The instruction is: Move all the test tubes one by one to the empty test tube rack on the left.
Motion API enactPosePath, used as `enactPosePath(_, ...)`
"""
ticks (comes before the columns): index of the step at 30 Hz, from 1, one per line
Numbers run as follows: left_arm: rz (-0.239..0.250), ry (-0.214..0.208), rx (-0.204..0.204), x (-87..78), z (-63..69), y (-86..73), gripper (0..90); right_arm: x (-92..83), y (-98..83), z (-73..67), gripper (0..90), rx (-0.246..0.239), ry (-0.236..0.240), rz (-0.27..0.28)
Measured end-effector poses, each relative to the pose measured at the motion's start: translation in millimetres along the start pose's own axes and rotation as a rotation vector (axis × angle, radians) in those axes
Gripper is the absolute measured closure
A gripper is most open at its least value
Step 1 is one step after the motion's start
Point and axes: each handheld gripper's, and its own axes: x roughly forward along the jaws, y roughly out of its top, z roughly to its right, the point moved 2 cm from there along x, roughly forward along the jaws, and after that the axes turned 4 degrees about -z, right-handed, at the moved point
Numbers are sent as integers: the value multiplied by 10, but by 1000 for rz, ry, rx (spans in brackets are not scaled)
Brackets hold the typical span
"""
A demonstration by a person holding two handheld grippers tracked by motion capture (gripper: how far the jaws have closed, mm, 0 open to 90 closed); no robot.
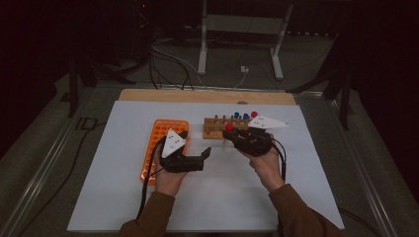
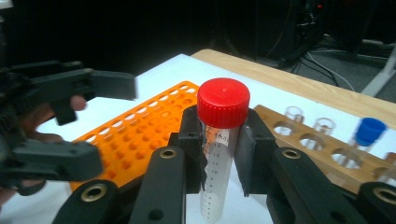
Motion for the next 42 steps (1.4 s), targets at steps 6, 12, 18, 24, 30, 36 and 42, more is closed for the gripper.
enactPosePath(6, -14, -8, 11, 106, 80, 16, 71, 58, -3, -80, 741, -14, 17, -7)
enactPosePath(12, -43, 1, 20, 207, 179, 31, 105, 138, -23, -167, 740, -18, 41, -15)
enactPosePath(18, -88, -14, 30, 257, 219, 15, 306, 181, -28, -234, 740, -30, 57, -24)
enactPosePath(24, -94, -68, 25, 256, 227, 11, 610, 195, -38, -258, 741, -38, 63, -28)
enactPosePath(30, -94, -94, 12, 268, 231, 2, 718, 202, -56, -274, 741, -43, 70, -25)
enactPosePath(36, -103, -100, 19, 277, 236, -9, 748, 198, -74, -274, 741, -43, 72, -23)
enactPosePath(42, -112, -91, 31, 282, 238, -15, 752, 187, -87, -267, 633, -50, 88, -13)
